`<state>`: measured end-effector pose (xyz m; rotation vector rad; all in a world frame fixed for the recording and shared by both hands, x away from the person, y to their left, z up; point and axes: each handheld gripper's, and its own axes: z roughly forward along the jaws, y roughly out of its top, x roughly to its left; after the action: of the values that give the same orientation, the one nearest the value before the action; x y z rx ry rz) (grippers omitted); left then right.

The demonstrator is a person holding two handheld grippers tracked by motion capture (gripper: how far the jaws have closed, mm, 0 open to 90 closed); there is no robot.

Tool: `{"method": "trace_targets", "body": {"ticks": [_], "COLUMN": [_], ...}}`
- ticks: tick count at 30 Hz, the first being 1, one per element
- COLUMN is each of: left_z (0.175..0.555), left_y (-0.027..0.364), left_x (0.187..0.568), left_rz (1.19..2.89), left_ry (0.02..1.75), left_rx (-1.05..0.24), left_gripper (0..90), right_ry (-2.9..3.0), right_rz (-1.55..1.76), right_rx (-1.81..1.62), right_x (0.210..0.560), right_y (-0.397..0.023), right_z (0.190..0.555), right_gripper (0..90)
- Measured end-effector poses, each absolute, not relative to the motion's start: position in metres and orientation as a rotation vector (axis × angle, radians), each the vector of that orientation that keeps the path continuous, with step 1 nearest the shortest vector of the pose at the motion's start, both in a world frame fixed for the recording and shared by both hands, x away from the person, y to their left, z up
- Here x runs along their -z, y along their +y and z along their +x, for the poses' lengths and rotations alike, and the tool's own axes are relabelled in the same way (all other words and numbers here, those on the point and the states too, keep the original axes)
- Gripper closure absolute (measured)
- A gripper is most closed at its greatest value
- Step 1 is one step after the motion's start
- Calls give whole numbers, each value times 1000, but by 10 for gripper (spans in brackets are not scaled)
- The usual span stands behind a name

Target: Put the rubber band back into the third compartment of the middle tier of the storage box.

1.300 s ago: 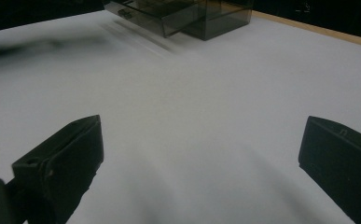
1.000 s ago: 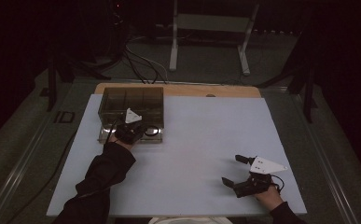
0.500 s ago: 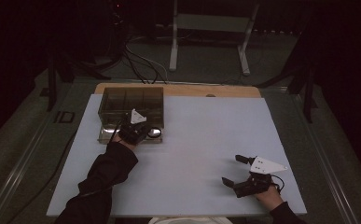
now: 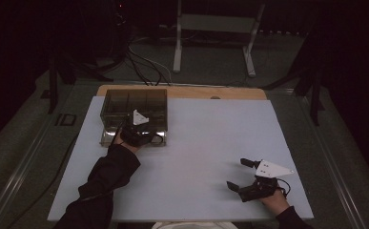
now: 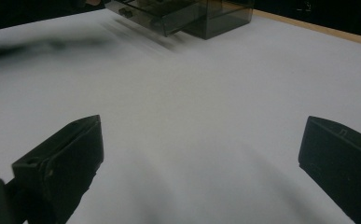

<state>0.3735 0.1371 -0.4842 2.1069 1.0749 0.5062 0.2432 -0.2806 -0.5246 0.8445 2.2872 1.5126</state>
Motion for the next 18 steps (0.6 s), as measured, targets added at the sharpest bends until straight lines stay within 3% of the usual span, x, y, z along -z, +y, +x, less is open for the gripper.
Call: {"method": "trace_targets", "body": {"ticks": [10,18], "left_z": [369,363], "left_y": [139,149], "left_x": [463,449], "left_rz": [2074,2059], "left_ry": [1131,1121], "left_rx": [-552,-596], "left_gripper": [285,167], "right_ry": [2286,2287], "right_rz": [846,850], "right_rx": [-1514,-1514], "right_x": [525,525], "right_y": [-281,-280], "right_z": [243,243], "right_gripper": [0,0]}}
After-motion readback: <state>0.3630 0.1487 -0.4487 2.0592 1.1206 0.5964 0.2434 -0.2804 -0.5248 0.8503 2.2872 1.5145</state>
